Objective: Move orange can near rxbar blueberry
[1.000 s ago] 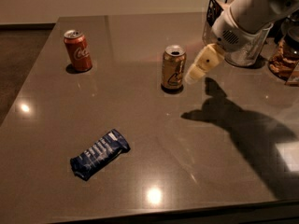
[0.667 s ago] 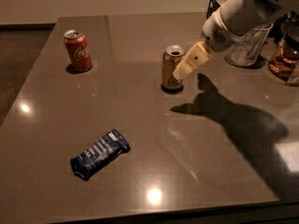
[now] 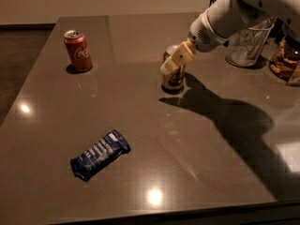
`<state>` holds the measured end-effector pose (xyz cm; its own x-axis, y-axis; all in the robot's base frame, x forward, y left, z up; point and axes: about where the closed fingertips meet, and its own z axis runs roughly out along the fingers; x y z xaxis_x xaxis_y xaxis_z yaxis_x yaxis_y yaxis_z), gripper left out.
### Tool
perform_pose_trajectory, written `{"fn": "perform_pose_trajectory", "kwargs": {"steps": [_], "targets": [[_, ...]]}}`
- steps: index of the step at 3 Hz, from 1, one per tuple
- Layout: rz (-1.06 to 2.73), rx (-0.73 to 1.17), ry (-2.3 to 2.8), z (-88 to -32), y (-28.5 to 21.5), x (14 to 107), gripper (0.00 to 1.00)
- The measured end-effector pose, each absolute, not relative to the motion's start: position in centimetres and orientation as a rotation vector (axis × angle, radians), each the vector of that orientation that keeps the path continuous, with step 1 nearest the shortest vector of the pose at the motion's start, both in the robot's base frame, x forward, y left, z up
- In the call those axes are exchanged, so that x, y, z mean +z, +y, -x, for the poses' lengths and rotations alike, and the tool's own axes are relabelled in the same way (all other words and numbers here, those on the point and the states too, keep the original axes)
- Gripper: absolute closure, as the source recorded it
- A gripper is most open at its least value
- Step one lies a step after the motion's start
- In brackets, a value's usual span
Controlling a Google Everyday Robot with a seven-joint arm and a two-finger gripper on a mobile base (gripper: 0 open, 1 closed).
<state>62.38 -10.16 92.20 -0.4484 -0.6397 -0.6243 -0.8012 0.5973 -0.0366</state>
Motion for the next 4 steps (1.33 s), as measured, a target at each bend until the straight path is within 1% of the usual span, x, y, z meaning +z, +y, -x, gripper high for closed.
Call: {"fn": "perform_pose_trajectory", "kwargs": {"steps": [2,3,4], "targets": [[1.146,0.370,2.225,-61.5,-9.1,92.3,0.65],[1.223,0.390,2.168,-58.8,-8.3,94.0,0.88],[1.323,0.425,2.100,-55.2,-6.4,95.3,1.00]]}}
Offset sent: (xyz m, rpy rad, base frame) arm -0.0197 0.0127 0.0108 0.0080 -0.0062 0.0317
